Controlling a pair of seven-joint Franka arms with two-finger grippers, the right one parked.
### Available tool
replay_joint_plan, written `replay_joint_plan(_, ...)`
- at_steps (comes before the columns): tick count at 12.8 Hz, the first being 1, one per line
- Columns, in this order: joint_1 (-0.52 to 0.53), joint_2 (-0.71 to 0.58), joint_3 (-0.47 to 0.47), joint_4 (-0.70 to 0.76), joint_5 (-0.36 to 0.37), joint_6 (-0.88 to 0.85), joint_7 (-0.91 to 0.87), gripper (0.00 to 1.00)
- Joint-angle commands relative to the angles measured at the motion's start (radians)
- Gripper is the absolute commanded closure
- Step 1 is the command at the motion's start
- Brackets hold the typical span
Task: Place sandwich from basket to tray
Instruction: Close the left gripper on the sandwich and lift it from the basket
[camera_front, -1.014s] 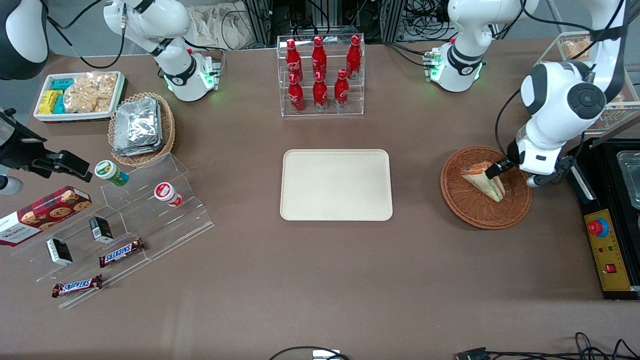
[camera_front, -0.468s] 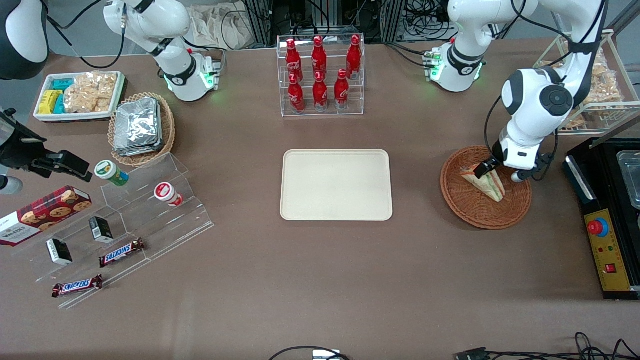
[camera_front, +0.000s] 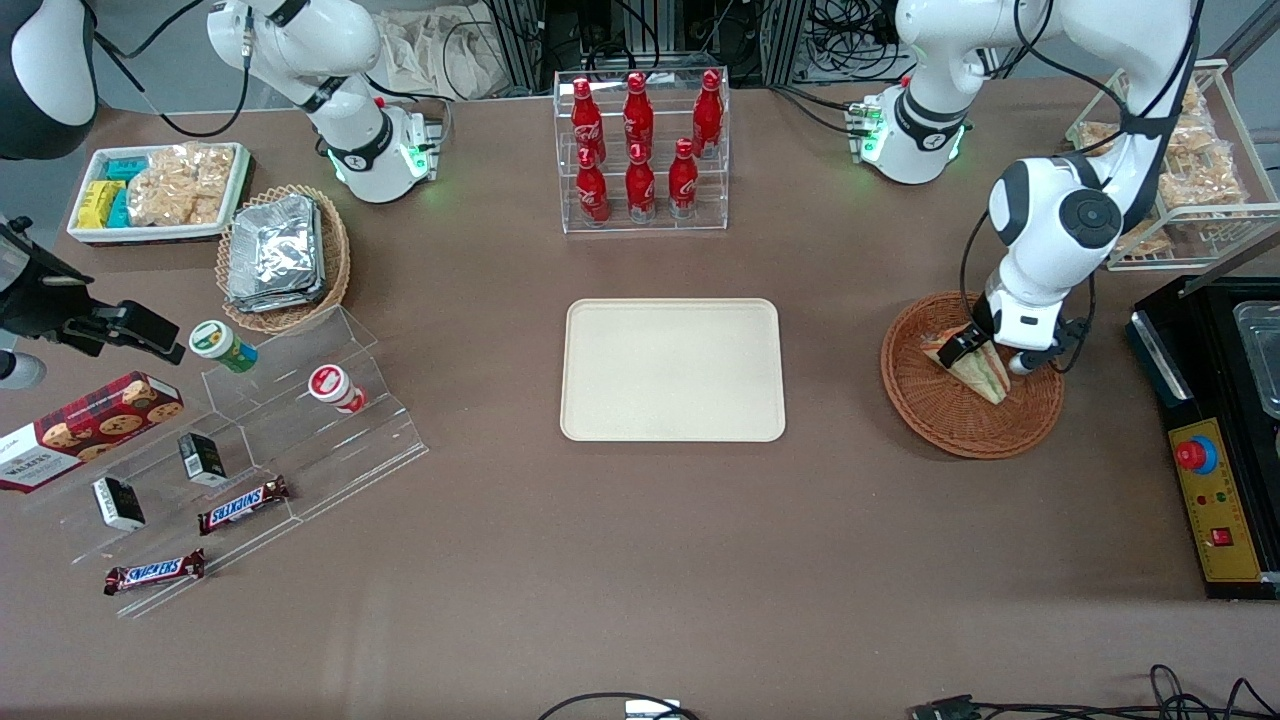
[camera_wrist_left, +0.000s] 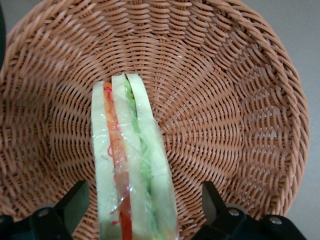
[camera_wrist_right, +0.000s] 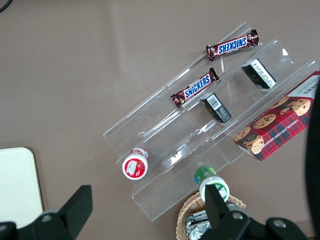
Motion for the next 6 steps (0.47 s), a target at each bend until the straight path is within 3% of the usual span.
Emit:
replay_joint_plan(1, 0.005, 0.013, -0.002, -0.01, 0.0, 0.036, -0.01, 0.1)
replay_joint_plan(4, 0.005, 0.004, -0.001, -0.03, 0.007, 0.06, 0.005, 0.72)
replay_joint_plan(6, 0.005, 0.003, -0.001, -0.027, 0.007, 0.057, 0.014, 0.83)
